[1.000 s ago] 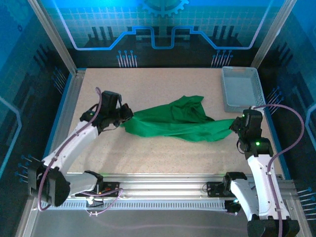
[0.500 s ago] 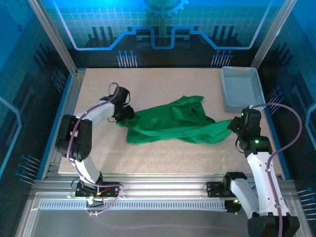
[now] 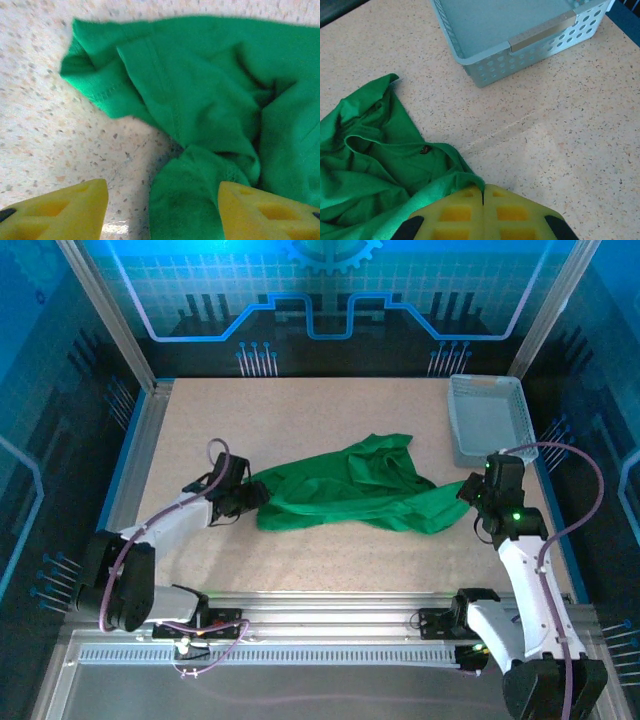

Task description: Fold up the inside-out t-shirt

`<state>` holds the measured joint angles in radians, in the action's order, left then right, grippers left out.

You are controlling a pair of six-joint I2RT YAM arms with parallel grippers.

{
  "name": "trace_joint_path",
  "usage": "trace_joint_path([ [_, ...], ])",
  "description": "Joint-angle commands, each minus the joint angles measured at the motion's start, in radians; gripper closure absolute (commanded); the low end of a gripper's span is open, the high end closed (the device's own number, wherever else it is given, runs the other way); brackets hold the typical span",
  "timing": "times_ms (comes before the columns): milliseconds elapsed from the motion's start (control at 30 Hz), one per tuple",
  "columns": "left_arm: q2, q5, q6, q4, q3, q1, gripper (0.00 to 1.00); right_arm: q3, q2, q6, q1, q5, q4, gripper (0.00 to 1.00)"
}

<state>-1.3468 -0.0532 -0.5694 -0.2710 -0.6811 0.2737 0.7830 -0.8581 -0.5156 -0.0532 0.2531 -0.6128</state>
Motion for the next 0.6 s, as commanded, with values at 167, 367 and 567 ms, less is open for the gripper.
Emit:
trace_joint_path([
  [167, 0.205, -0.079, 0.121, 0.226, 0.130, 0.217, 0.35, 0.091, -0.100, -0.016, -0.108, -0.064, -0.010, 1.00],
  [367, 0.135, -0.127, 0.200, 0.154, 0.058, 0.243, 0.28, 0.159, -0.163, -0.027, -0.168, -0.106, -0.007, 1.00],
  [567, -0.093, -0.286, 0.271, 0.030, -0.126, 0.334, 0.19, 0.190, -0.185, -0.044, -0.233, -0.145, -0.002, 1.00],
])
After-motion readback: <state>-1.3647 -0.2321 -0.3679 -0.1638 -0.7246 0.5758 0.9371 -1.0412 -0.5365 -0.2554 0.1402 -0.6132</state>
